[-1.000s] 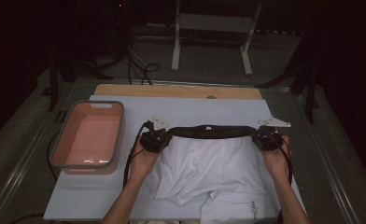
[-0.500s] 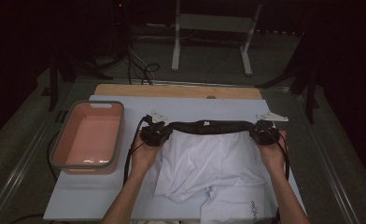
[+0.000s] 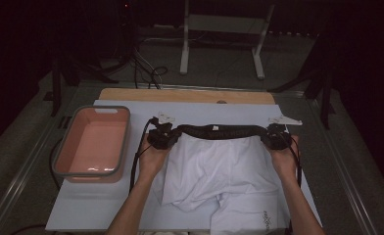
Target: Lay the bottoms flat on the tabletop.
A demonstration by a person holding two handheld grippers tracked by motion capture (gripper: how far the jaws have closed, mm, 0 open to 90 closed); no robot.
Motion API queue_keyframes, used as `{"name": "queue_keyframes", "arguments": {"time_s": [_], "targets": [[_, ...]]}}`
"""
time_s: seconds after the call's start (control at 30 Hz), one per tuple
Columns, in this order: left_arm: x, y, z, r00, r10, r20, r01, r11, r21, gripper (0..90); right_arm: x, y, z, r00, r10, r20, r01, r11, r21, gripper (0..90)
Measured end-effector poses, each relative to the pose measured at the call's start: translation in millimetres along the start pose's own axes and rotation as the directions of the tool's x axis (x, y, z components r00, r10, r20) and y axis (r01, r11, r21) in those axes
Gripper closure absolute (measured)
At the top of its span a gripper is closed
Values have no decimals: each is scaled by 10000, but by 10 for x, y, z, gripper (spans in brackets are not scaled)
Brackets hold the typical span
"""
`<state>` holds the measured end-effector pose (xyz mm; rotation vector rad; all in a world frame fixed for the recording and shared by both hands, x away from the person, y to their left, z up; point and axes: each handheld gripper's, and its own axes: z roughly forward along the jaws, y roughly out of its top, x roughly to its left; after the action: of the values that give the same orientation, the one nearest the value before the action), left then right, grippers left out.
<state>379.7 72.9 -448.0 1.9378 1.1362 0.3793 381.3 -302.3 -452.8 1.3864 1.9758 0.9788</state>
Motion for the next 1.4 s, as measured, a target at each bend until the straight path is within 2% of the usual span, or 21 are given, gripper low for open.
{"name": "queue_keyframes", "arguments": {"time_s": [0.13, 0.47, 0.53, 0.9, 0.93, 1.0, 1.1, 1.13, 1.17, 1.23, 1.4], "targets": [[43, 35, 14, 9999, -132, -53, 132, 9999, -20, 856, -20, 13, 35, 9986, 496, -196, -497, 9987, -61, 853], [134, 140, 22, 9989, -423, -187, 421, 9990, -136, 856, 0, 59, 96, 9981, 602, -96, -604, 9980, -189, 855], [136, 155, 21, 9986, -499, -181, 495, 9986, -204, 856, 4, 71, 113, 9988, 485, -103, -487, 9987, -179, 855], [177, 214, 7, 9981, -578, -226, 571, 9979, -294, 856, 19, 131, 141, 9973, 684, -263, -688, 9975, -135, 855], [179, 219, 9, 9979, -609, -228, 601, 9977, -311, 856, 21, 139, 141, 9963, 807, -288, -811, 9966, -133, 856], [182, 231, 11, 9981, -584, -221, 577, 9979, -301, 856, 6, 151, 147, 9963, 831, -201, -833, 9965, -86, 856], [181, 256, 11, 9982, -547, -239, 539, 9981, -300, 856, -6, 198, 148, 9935, 1095, -316, -1093, 9940, 91, 857], [183, 267, 9, 9980, -571, -259, 563, 9979, -306, 856, -5, 236, 133, 9930, 1105, -408, -1107, 9938, -31, 857], [185, 275, 10, 9977, -624, -261, 615, 9975, -340, 856, -2, 286, 135, 9958, 863, -302, -868, 9961, -137, 856], [198, 288, 3, 9976, -642, -263, 632, 9974, -353, 856, -39, 342, 179, 9950, 942, -316, -942, 9955, 42, 856], [262, 299, 20, 9963, -735, -451, 722, 9969, -300, 856, -95, 310, 247, 9937, 1093, -247, -1092, 9940, 54, 852]]}}
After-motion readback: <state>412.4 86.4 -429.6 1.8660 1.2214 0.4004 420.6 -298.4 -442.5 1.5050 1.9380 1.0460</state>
